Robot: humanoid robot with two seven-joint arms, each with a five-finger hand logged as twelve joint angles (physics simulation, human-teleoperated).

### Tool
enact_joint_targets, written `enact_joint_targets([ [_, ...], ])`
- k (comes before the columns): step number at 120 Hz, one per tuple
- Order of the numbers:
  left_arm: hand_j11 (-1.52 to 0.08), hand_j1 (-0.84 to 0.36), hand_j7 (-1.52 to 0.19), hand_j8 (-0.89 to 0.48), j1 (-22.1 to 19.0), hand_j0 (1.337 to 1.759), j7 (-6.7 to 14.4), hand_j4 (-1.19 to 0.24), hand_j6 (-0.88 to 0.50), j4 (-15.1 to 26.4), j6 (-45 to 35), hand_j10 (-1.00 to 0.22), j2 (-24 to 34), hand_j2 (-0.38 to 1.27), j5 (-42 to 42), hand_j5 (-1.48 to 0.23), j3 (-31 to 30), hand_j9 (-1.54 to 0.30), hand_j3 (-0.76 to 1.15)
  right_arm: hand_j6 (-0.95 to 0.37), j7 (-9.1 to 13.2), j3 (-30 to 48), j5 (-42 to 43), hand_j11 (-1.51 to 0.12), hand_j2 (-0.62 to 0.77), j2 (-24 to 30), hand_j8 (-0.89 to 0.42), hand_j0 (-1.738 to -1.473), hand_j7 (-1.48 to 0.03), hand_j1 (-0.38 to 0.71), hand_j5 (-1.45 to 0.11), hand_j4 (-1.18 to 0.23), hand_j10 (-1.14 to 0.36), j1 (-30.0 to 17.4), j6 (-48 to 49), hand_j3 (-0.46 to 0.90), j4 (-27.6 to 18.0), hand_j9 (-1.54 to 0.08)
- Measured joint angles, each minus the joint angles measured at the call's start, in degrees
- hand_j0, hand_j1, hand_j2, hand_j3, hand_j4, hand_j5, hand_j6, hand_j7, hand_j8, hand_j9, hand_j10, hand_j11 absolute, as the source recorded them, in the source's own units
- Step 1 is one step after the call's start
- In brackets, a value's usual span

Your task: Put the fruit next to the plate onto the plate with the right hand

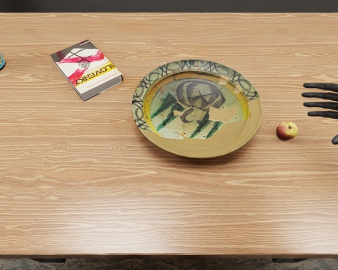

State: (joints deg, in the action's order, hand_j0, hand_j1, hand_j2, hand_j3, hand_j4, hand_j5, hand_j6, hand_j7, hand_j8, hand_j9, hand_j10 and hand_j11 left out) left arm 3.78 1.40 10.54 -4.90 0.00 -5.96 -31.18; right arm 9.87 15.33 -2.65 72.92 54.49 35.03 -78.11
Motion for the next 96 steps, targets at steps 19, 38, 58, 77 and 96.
enact_joint_targets([
  [19, -0.3, 0.07, -0.3, -0.23, 0.0, 1.658, 0.0, -0.23, -0.23, 0.0, -0.01, -0.23, 0.0, 0.05, 0.0, -0.3, 0.0, -0.3, 0.0, -0.05, 0.2, 0.95, -0.4, -0.07, -0.01, -0.25, -0.05, -1.658, -0.07, -0.29, -0.07, -0.05, -0.05, 0.37, 0.0, 0.0, -0.23, -0.07],
  [38, -0.3, 0.07, -0.3, -0.23, 0.0, 1.658, 0.0, -0.23, -0.23, 0.0, -0.01, -0.23, 0.0, 0.05, 0.0, -0.3, 0.0, -0.3, 0.0, -0.05, 0.23, 4.25, 3.7, -0.06, -0.01, 1.13, -0.05, -1.658, -0.06, -0.29, -0.06, -0.05, -0.05, 1.87, 0.0, 0.0, -4.43, -0.06],
  [58, -0.3, 0.07, -0.3, -0.23, 0.0, 1.658, 0.0, -0.23, -0.23, 0.0, -0.01, -0.23, 0.0, 0.05, 0.0, -0.3, -0.01, -0.3, 0.0, -0.05, -0.13, 7.25, 17.93, -0.06, -0.01, 5.94, -0.05, -1.658, -0.06, -0.3, -0.06, -0.05, -0.05, 2.4, -0.72, 0.0, -14.52, -0.06],
  [77, -0.3, 0.07, -0.3, -0.23, 0.0, 1.658, 0.0, -0.23, -0.23, 0.0, -0.01, -0.23, 0.0, 0.05, 0.0, -0.3, -0.01, -0.3, 0.0, -0.05, -0.17, 5.78, 26.71, -0.05, -0.01, 3.72, -0.04, -1.658, -0.05, -0.3, -0.05, -0.04, -0.04, 1.91, -10.03, 0.0, -14.95, -0.05],
  [96, -0.3, 0.07, -0.3, -0.23, 0.0, 1.658, 0.0, -0.23, -0.23, 0.0, 0.0, -0.23, 0.0, 0.05, 0.0, -0.3, 0.0, -0.3, 0.0, -0.05, 0.15, 2.27, 35.2, -0.05, -0.01, -1.91, -0.04, -1.658, -0.05, -0.31, -0.05, -0.04, -0.04, -0.34, -27.14, 0.0, -14.48, -0.05],
])
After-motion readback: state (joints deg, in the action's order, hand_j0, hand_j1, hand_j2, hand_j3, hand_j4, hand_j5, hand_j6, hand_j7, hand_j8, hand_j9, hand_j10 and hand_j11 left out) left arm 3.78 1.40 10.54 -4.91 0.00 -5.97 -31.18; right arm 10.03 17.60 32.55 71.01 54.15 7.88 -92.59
